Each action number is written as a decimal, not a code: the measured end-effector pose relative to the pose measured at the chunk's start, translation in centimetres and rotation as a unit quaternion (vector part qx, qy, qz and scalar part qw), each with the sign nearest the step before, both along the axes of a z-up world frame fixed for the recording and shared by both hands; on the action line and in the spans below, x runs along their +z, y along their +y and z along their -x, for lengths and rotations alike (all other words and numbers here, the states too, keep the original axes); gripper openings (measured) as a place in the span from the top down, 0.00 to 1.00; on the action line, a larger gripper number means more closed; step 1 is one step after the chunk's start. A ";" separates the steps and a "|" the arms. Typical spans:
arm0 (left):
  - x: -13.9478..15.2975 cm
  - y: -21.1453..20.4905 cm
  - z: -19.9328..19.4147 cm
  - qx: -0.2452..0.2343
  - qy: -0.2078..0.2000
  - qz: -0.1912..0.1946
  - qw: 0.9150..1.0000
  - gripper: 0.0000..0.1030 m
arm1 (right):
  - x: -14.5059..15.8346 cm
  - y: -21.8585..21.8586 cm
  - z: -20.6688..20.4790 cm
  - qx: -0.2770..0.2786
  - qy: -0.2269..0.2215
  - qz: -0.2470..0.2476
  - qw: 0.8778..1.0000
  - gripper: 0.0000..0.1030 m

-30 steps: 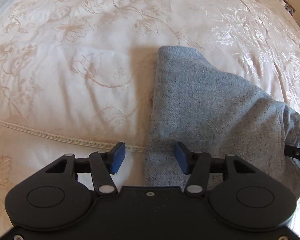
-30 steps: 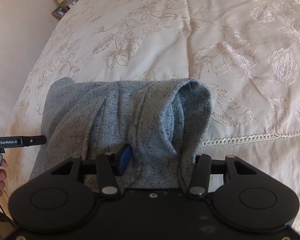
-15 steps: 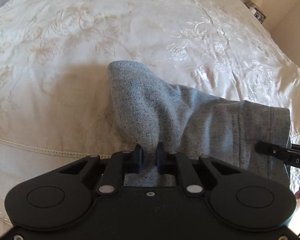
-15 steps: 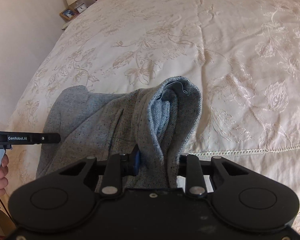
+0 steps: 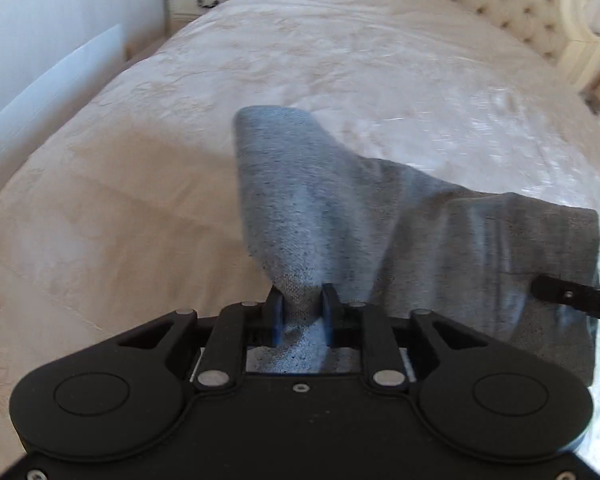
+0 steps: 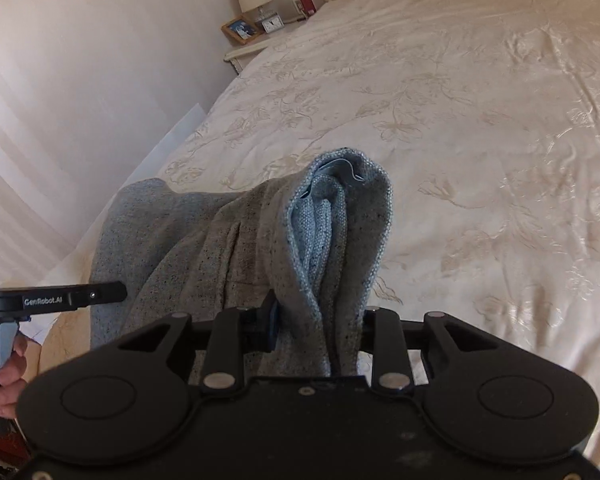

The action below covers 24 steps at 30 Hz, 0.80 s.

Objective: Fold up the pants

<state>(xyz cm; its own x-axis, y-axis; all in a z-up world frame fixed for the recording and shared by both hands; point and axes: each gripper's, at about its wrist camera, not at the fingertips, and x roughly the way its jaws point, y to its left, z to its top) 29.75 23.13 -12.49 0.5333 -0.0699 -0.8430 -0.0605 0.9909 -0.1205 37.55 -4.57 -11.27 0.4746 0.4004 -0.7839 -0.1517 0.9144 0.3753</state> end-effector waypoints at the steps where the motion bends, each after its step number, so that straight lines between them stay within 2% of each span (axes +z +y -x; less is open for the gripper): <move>1: -1.0 1.0 -0.7 0.034 0.010 -0.029 0.999 0.69 | -1.0 1.0 -1.1 -0.015 0.014 0.041 0.999 0.63; 2: -2.0 1.9 -1.1 0.065 0.020 -0.057 0.996 0.70 | -1.9 1.8 -1.9 -0.033 0.024 0.091 0.995 0.63; 3: -2.9 3.0 -1.5 0.092 0.035 -0.076 0.992 0.79 | -2.2 2.4 -2.3 -0.048 0.026 0.129 0.990 0.63; 4: -3.5 3.8 -1.6 0.109 0.050 -0.076 0.990 0.79 | -2.3 2.6 -2.4 -0.057 0.023 0.148 0.987 0.63; 7: -3.3 5.4 -0.2 0.134 0.059 -0.028 0.989 0.78 | -0.7 2.3 -1.3 -0.083 0.012 0.125 0.989 0.63; 11: -1.0 4.1 2.4 0.129 0.049 -0.048 0.989 0.78 | 2.6 2.7 1.1 -0.084 0.009 0.116 0.990 0.63; 17: 3.0 -0.9 5.4 0.088 0.042 -0.041 0.994 0.69 | 7.0 3.4 5.7 -0.074 -0.011 0.114 0.991 0.62; 19: 4.2 -2.8 6.4 0.072 0.034 -0.045 0.996 0.57 | 8.2 3.1 7.8 -0.071 -0.024 0.109 0.991 0.62; 20: 4.9 -3.9 7.0 0.061 0.028 -0.051 0.996 0.55 | 8.7 3.0 8.4 -0.071 -0.028 0.108 0.991 0.62; 24: 6.7 -7.2 9.0 0.029 0.015 -0.077 0.997 0.54 | 11.4 3.3 12.4 -0.059 -0.044 0.113 0.991 0.62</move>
